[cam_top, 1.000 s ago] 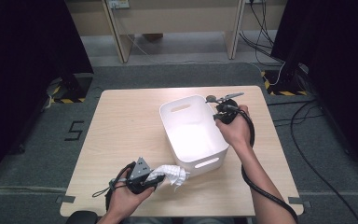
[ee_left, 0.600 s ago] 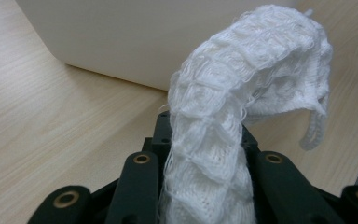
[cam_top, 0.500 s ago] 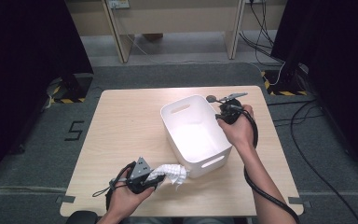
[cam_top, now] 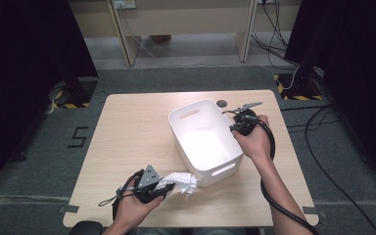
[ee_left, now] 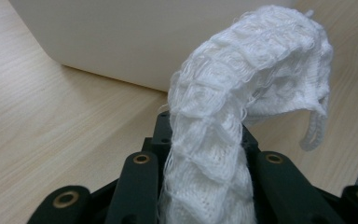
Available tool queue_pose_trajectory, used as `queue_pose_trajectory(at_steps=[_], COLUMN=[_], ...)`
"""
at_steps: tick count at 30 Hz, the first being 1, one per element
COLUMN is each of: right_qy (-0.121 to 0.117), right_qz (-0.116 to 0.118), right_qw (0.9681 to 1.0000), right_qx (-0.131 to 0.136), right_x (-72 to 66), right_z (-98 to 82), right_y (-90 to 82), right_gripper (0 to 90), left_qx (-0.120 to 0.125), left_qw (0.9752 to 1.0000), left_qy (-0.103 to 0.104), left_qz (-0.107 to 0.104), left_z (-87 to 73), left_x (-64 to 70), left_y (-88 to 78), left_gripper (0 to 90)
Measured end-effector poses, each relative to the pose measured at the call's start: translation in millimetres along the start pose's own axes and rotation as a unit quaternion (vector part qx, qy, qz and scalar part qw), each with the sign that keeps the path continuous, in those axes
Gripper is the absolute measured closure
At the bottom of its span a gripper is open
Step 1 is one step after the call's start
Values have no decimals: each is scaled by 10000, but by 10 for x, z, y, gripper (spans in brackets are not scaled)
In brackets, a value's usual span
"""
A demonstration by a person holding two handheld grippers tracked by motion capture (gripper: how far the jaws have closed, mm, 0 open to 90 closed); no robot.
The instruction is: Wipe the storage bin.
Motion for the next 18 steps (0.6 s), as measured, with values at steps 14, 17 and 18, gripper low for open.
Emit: queue_pose_trajectory(at_steps=[14, 17, 18], right_qy=[-377, -466, -489], right_qz=[209, 245, 276], right_qw=[9991, 9986, 9984], right_qx=[-16, -10, -4], right_x=[-33, -51, -54], right_z=[34, 55, 62], right_y=[57, 80, 87], right_gripper=[872, 875, 876], left_qx=[33, 20, 19], left_qw=[10000, 10000, 10000], left_qy=[21, 44, 49], left_qz=[-6, -6, -8], left_z=[30, 35, 37], left_x=[9, 7, 8], left_y=[1, 0, -1], left_gripper=[699, 699, 699])
Point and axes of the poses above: each handheld gripper's, and its own axes: y roughly forward along the jaws, z roughly out of its top, x roughly to its right, the point moved 8 cm from there along y, roughly forward along the jaws, and after that the axes turned 5 degrees about x, right-handed, at the moved point
